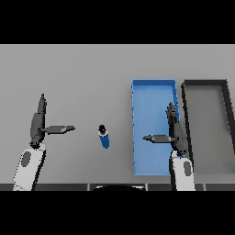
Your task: Pick up the blue pipe and place it into the blue bin.
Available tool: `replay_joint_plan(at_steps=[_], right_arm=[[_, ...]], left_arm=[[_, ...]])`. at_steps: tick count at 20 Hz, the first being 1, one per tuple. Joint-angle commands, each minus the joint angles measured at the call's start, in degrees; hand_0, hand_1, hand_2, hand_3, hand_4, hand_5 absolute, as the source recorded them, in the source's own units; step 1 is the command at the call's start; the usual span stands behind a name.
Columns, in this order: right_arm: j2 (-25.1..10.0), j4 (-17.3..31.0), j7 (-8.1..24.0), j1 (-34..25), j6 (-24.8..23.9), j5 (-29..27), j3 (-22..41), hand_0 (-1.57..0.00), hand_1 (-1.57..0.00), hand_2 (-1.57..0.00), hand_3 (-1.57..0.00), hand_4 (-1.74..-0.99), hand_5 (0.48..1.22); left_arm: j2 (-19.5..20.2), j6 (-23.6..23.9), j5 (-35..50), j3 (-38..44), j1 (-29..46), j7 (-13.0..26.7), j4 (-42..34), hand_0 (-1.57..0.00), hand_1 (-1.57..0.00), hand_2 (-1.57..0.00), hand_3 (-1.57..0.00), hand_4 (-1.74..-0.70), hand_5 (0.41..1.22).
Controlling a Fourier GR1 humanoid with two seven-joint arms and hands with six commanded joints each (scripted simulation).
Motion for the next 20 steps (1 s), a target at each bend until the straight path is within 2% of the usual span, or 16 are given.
replay_joint_plan(at_steps=[1, 6, 7, 8, 10, 13, 16, 18, 20], right_arm=[[-0.1, 0.0, 0.0, 0.1, 0.0, -0.1, -0.1, 0.00, 0.00, 0.00, 0.00, -1.210, 0.594], [-1.3, -0.3, -0.5, 0.4, 0.8, -1.1, -1.0, 0.00, 0.00, 0.00, 0.00, -1.210, 0.594], [-5.3, -1.6, -3.0, 1.0, 2.3, 3.3, 1.3, 0.00, 0.00, 0.00, 0.00, -1.210, 0.594], [-7.2, -3.2, -5.2, 2.3, 2.8, 6.6, 3.2, 0.00, 0.00, 0.00, 0.00, -1.206, 0.592], [-8.8, -4.5, -5.9, 3.9, 3.1, 10.0, 5.1, 0.00, 0.00, 0.00, 0.00, -1.195, 0.588], [-9.9, -5.9, -5.1, 4.2, 3.5, 10.9, 5.6, 0.00, 0.00, 0.00, 0.00, -1.191, 0.587], [-10.0, -6.6, -4.6, 4.9, 3.4, 11.7, 6.1, 0.00, 0.00, 0.00, 0.00, -1.181, 0.580], [-9.3, -7.0, -3.3, 3.9, 3.6, 10.8, 6.2, 0.00, 0.00, 0.00, 0.00, -1.194, 0.579], [-9.3, -6.6, -2.5, 3.4, 3.9, 10.3, 5.9, 0.00, 0.00, 0.00, 0.00, -1.209, 0.581]], left_arm=[[-0.1, 0.1, -0.1, -0.1, 0.0, -0.3, -0.1, 0.00, 0.00, 0.00, 0.00, -0.97, 0.594], [-0.9, 1.0, -0.9, -0.9, 0.8, -0.5, -1.0, 0.00, 0.00, 0.00, 0.00, -0.97, 0.594], [3.4, -6.2, -1.0, -3.0, 0.6, -2.6, -0.9, 0.00, 0.00, 0.00, 0.00, -0.97, 0.594], [6.2, -10.6, -0.9, -3.7, 0.4, -3.9, -0.6, 0.00, 0.00, 0.00, 0.00, -0.97, 0.595], [9.3, -15.8, -0.6, -4.4, 0.6, -6.3, -0.5, 0.00, 0.00, 0.00, 0.00, -0.97, 0.596], [10.1, -17.7, -0.7, -5.4, 1.2, -7.0, -0.9, 0.00, 0.00, 0.00, 0.00, -0.97, 0.598], [12.0, -20.9, 0.1, -6.5, 3.2, -9.4, -4.6, 0.00, 0.00, 0.00, 0.00, -0.97, 0.586], [13.5, -23.8, 0.3, -8.4, 4.3, -8.7, -7.5, 0.00, 0.00, 0.00, 0.00, -0.98, 0.578], [14.3, -24.7, -0.3, -10.7, 5.5, -5.6, -11.1, 0.00, 0.00, 0.00, 0.00, -1.00, 0.548]])
